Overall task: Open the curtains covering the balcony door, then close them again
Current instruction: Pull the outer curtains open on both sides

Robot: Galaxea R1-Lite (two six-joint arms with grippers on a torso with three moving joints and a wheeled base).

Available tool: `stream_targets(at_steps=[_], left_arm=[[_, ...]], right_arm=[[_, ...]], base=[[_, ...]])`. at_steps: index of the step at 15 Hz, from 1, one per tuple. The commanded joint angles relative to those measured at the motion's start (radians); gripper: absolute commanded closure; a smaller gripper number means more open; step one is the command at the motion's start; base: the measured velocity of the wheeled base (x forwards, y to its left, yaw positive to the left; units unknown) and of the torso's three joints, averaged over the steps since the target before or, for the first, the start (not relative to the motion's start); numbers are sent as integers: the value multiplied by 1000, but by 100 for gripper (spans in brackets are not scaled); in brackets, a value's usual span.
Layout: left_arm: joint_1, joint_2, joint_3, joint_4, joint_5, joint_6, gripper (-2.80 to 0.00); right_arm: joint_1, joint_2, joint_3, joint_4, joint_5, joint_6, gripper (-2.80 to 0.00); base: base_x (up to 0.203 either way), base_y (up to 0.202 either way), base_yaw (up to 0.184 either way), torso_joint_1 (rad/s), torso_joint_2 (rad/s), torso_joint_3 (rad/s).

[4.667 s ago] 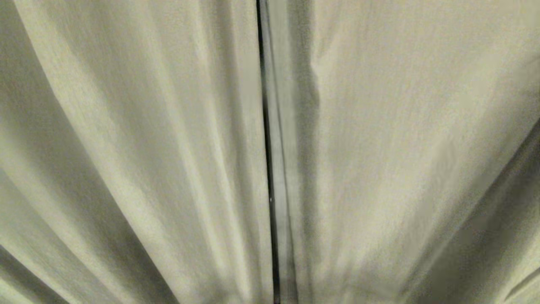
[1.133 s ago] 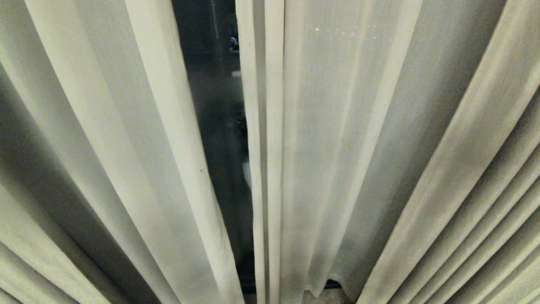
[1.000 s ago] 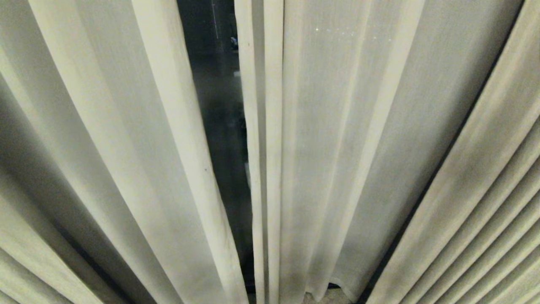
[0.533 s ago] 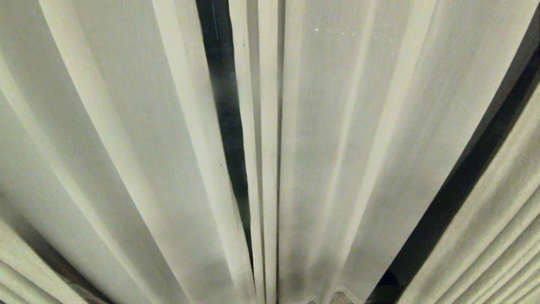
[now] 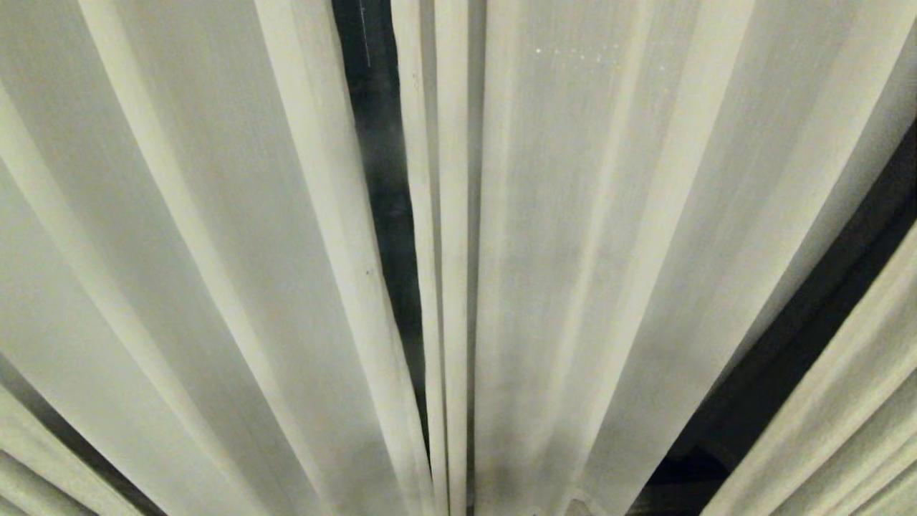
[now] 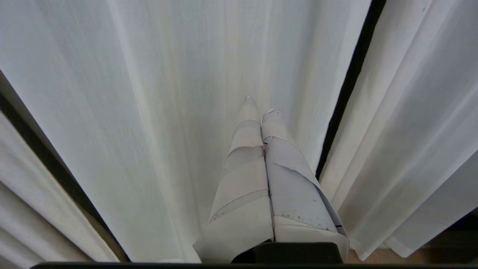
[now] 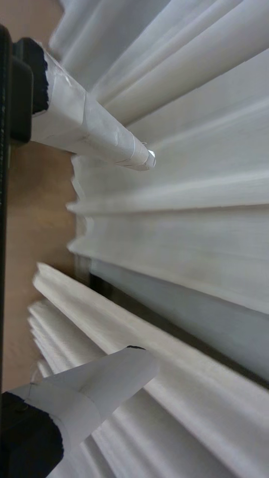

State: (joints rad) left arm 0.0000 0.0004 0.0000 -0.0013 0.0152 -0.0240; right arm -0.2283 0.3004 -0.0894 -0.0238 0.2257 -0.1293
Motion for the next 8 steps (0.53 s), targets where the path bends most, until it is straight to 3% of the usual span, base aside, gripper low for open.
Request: stream_targets(at_steps=[1, 3, 5, 8], left_arm=[[0, 0, 0, 0, 0, -1, 0], [0, 0, 0, 0, 0, -1, 0], [0, 0, 0, 0, 0, -1, 0], [0, 0, 0, 0, 0, -1, 0]], right_arm=[[10, -16, 88, -145, 4, -22, -280], [72, -15, 88, -125, -9, -24, -280], [133, -15, 88, -99, -94, -19, -280], [136, -15, 88, -31, -155, 14, -280]], base=[[0, 0, 0, 0, 0, 0], [0, 0, 0, 0, 0, 0], [0, 0, 0, 0, 0, 0], [0, 0, 0, 0, 0, 0]])
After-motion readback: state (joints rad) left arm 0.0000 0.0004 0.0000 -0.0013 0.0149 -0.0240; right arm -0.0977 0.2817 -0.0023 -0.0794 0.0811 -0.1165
